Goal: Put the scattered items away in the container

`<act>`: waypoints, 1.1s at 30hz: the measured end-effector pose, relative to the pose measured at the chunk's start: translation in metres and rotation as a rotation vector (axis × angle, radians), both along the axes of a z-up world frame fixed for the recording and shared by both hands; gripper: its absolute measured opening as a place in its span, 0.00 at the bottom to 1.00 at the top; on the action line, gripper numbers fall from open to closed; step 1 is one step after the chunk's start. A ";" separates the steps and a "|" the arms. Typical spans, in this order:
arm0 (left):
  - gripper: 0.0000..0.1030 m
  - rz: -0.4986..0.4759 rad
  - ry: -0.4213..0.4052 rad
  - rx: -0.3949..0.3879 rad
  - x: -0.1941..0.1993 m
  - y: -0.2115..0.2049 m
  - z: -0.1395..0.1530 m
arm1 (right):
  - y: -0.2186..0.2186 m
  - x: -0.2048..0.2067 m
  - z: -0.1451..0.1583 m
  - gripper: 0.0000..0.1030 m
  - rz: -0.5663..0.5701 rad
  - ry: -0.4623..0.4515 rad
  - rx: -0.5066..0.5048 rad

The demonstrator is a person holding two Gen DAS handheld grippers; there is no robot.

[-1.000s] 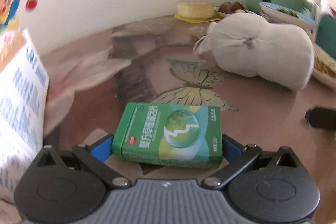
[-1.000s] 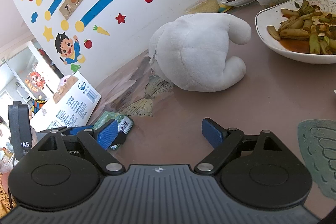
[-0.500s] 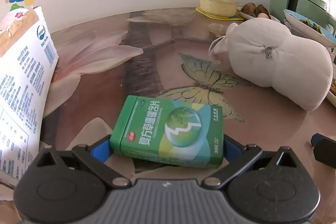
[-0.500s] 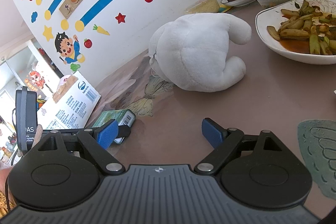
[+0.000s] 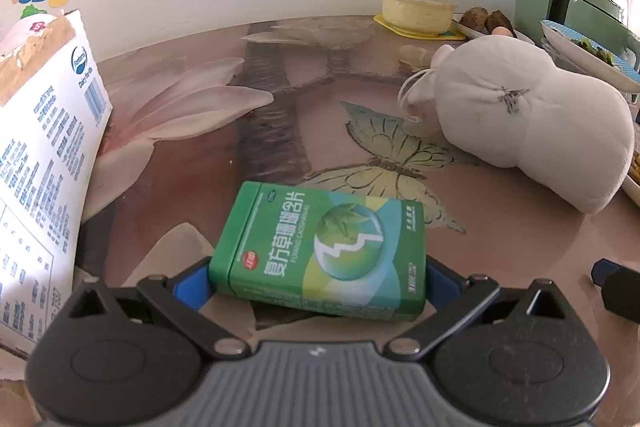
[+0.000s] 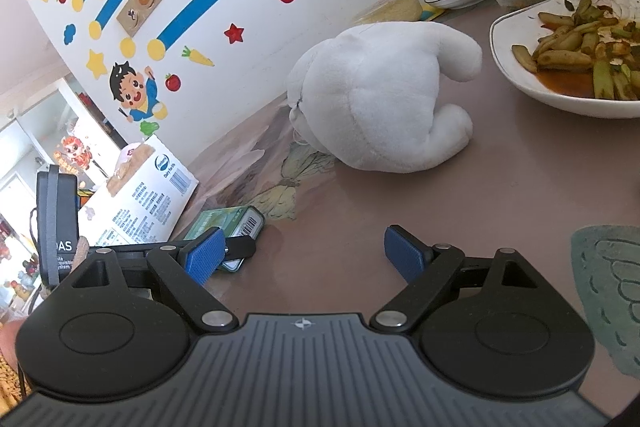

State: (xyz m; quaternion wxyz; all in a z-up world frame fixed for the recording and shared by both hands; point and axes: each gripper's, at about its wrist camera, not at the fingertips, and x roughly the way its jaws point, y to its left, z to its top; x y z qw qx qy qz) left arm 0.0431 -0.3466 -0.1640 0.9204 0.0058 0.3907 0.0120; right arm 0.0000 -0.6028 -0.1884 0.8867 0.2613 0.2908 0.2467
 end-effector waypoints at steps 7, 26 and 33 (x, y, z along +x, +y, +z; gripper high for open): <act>1.00 -0.020 -0.007 -0.004 0.000 0.002 0.000 | -0.010 -0.001 0.018 1.00 -0.088 -0.015 0.113; 1.00 -0.069 0.001 -0.006 0.002 0.005 0.000 | 0.056 0.120 0.087 1.00 -0.045 -0.085 -0.682; 1.00 -0.087 0.001 -0.009 0.000 0.007 0.000 | 0.045 0.136 0.066 1.00 0.130 0.141 -0.454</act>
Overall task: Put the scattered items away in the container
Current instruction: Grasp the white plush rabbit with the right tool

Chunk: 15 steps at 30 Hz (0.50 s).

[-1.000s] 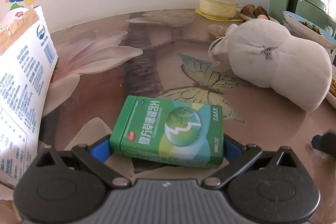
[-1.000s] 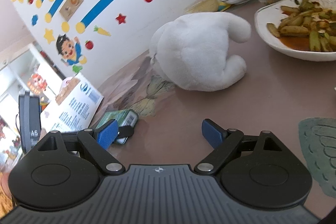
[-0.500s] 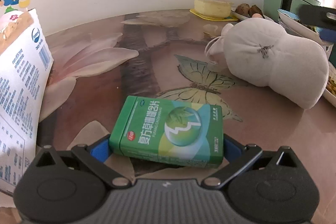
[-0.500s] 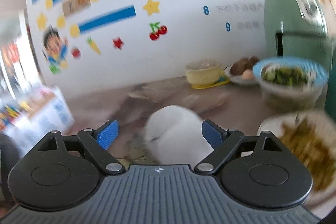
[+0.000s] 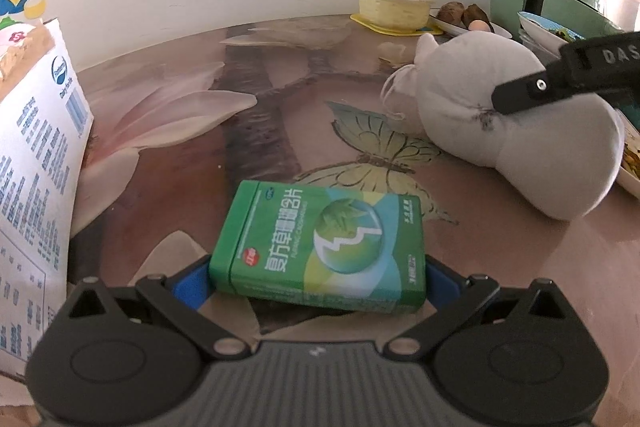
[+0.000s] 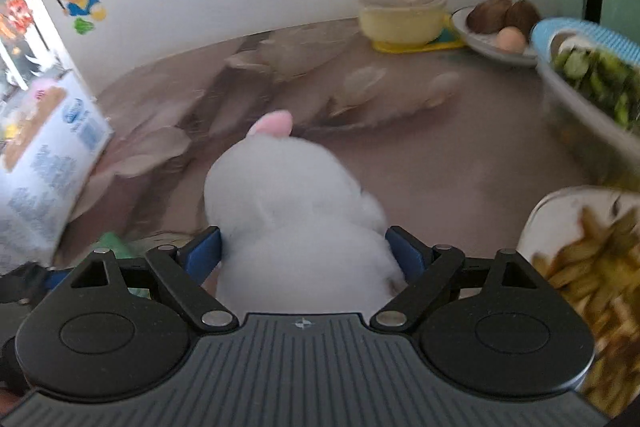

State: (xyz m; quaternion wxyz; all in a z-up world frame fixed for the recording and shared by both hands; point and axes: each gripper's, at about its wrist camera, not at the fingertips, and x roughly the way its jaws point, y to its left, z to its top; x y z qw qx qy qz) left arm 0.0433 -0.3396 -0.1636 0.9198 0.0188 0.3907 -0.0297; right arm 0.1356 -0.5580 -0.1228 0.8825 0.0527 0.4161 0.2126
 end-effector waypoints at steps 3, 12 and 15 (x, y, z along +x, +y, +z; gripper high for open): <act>1.00 -0.004 0.002 0.000 0.000 0.001 0.000 | 0.004 -0.016 -0.001 1.00 0.006 0.012 0.045; 1.00 -0.032 0.011 0.001 0.000 0.003 0.001 | -0.004 -0.071 0.021 1.00 0.097 0.028 0.329; 1.00 -0.036 0.013 0.002 -0.001 0.004 0.001 | -0.017 -0.076 0.024 1.00 0.018 -0.005 0.367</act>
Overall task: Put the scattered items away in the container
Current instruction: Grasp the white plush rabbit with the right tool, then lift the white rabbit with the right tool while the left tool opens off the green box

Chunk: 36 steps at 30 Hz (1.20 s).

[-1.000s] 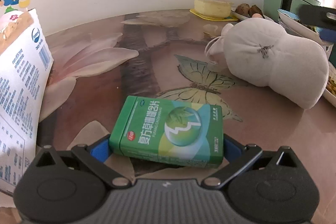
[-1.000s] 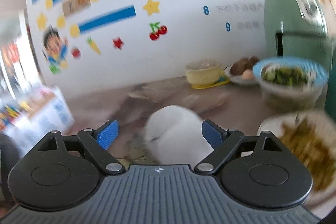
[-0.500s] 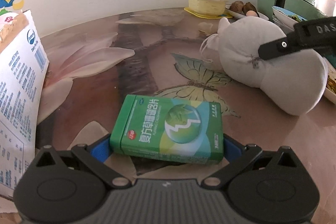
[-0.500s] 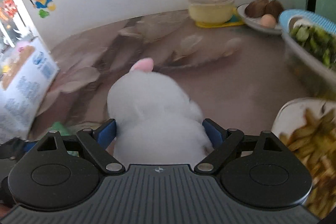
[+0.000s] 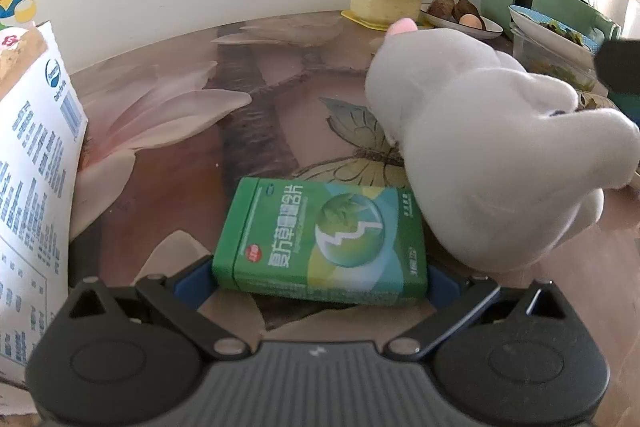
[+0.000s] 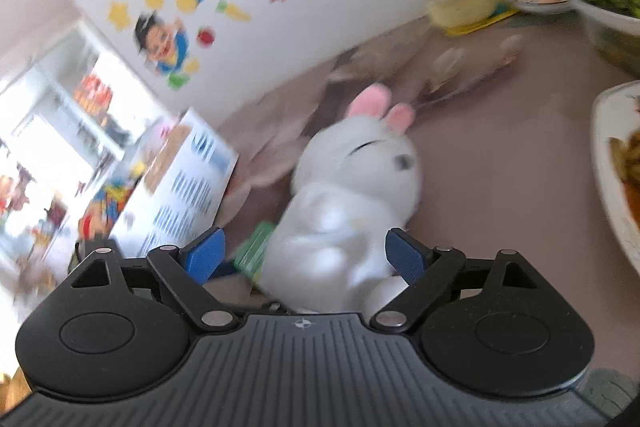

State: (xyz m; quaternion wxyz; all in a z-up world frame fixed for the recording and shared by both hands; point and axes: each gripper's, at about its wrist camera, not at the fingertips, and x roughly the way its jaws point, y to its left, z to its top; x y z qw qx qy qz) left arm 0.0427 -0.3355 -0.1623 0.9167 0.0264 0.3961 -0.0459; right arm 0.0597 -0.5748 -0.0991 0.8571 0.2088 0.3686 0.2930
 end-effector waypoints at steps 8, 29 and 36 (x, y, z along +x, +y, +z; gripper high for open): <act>1.00 0.004 -0.002 0.002 -0.003 0.000 0.000 | -0.019 0.029 -0.034 1.00 -0.169 0.132 0.095; 1.00 0.000 -0.005 0.005 -0.004 0.002 0.000 | 0.026 0.058 -0.066 1.00 -0.113 0.277 0.310; 1.00 -0.006 -0.008 0.012 -0.004 0.001 0.001 | 0.046 0.054 -0.063 1.00 -0.016 0.179 0.188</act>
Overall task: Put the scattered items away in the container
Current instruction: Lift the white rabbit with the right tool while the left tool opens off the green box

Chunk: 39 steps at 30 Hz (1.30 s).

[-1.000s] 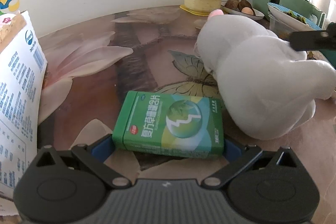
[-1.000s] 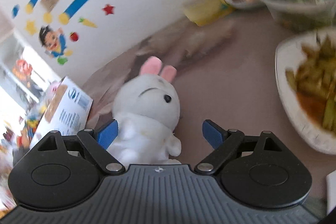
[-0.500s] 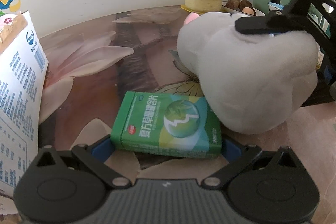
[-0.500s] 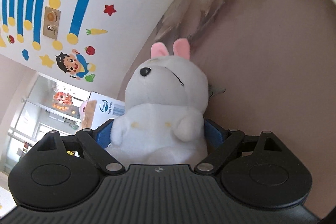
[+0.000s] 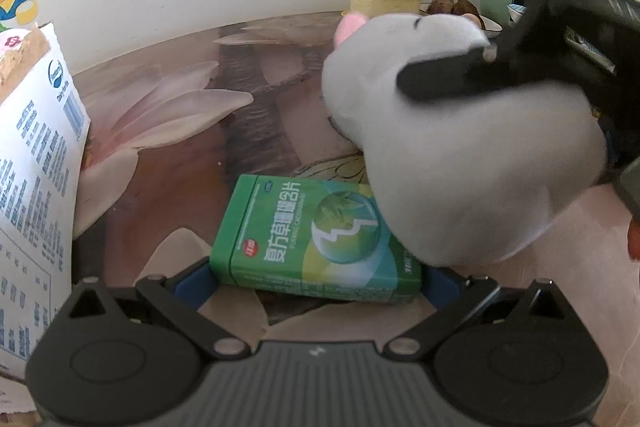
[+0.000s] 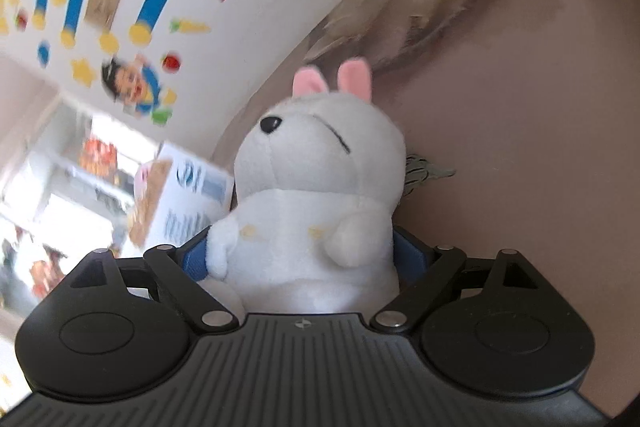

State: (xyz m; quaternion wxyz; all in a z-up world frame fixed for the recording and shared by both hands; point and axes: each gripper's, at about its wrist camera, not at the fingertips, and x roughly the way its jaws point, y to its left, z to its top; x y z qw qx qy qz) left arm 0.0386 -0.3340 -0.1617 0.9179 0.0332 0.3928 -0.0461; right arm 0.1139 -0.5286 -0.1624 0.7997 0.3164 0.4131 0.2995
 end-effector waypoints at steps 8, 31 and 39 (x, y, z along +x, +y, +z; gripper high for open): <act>1.00 -0.013 -0.005 -0.008 0.000 0.002 -0.001 | 0.006 -0.024 0.016 0.99 0.005 -0.161 -0.093; 1.00 -0.047 0.020 -0.032 -0.026 0.018 0.013 | 0.011 -0.085 0.080 1.00 -0.009 -0.578 -0.559; 1.00 -0.067 0.056 -0.055 -0.040 0.022 0.009 | 0.033 -0.028 0.051 1.00 0.205 -0.239 -0.071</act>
